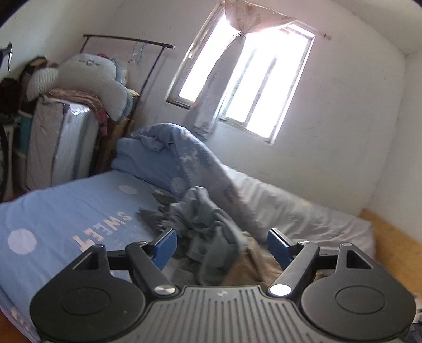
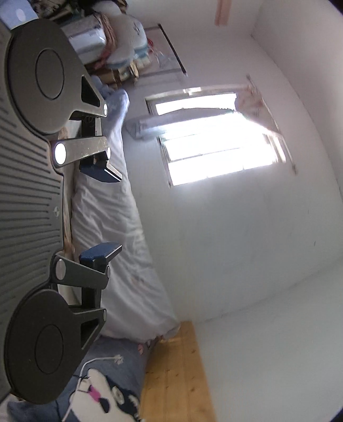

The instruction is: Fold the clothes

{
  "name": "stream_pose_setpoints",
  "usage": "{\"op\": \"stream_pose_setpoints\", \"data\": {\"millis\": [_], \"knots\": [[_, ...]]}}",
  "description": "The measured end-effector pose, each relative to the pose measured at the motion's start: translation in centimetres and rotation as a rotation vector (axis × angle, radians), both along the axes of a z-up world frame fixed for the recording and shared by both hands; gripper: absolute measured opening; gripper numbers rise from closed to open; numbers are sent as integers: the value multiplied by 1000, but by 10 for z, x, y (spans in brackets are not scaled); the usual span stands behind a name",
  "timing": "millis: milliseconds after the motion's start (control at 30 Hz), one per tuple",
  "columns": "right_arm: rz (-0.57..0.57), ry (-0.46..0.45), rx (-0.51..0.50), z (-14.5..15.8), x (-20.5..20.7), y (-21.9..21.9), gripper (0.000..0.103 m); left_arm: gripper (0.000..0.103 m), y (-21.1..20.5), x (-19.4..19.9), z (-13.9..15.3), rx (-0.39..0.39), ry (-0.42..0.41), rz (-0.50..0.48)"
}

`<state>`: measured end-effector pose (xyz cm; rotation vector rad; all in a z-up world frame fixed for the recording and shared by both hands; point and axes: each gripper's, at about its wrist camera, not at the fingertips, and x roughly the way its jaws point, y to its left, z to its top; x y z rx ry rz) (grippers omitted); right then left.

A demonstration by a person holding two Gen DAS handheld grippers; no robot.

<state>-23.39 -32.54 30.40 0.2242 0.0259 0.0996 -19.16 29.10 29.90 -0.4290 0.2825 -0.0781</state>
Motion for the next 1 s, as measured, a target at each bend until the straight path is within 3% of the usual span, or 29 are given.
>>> {"op": "stream_pose_setpoints", "data": {"millis": [67, 133, 267, 367, 433, 567, 800, 1000], "knots": [[57, 2, -11, 3, -7, 23, 67, 88, -4, -14, 4, -43, 13, -47], [154, 22, -3, -1, -5, 53, 67, 88, -15, -23, 0, -46, 28, -85], [330, 109, -55, -38, 13, 140, 67, 88, -45, -32, -29, -9, 61, -114], [439, 141, -106, -75, 27, 203, 67, 88, -49, -34, -59, -102, 69, -123], [474, 159, -131, -100, 35, 236, 67, 88, -48, -33, -74, -144, 68, -133], [512, 208, -188, -151, 46, 285, 67, 89, -48, -32, -92, -89, 100, -63], [629, 267, -516, -237, 41, 369, 66, 89, -34, -34, -129, -135, 172, 5], [639, 328, -653, -284, 41, 398, 64, 89, -21, -30, -161, -227, 233, 32]]}}
